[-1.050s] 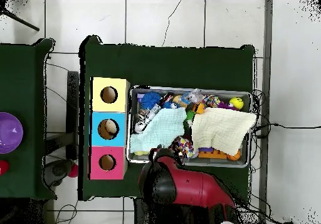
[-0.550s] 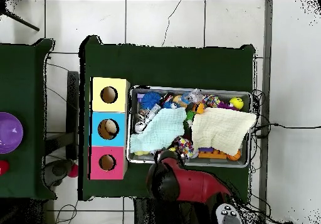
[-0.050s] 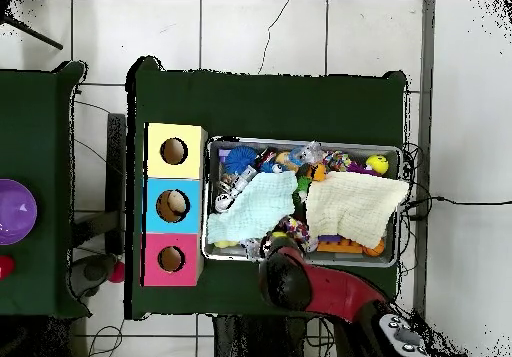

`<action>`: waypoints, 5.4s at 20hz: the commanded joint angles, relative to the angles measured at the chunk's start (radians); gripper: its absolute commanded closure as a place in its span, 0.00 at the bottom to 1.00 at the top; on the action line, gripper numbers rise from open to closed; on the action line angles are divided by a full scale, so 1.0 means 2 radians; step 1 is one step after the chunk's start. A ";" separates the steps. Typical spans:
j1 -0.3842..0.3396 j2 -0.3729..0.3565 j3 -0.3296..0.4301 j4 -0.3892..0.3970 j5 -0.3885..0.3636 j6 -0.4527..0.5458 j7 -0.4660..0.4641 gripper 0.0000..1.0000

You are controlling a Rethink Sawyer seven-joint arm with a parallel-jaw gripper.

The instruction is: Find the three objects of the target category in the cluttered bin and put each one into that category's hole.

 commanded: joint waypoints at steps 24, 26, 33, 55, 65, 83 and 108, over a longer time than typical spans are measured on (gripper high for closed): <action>-0.143 0.115 0.225 0.037 -0.022 -0.099 0.097 0.00; -0.134 0.109 0.215 0.036 -0.024 -0.113 0.097 1.00; -0.048 -0.012 0.126 0.030 -0.030 -0.146 0.061 1.00; 0.056 -0.013 -0.021 -0.030 -0.070 -0.163 -0.008 0.00; 0.079 0.034 -0.064 -0.043 -0.065 -0.230 0.045 0.00; 0.103 0.030 -0.082 -0.055 -0.067 -0.294 0.002 0.00; 0.205 0.230 -0.170 -0.244 -0.063 -0.267 0.012 0.00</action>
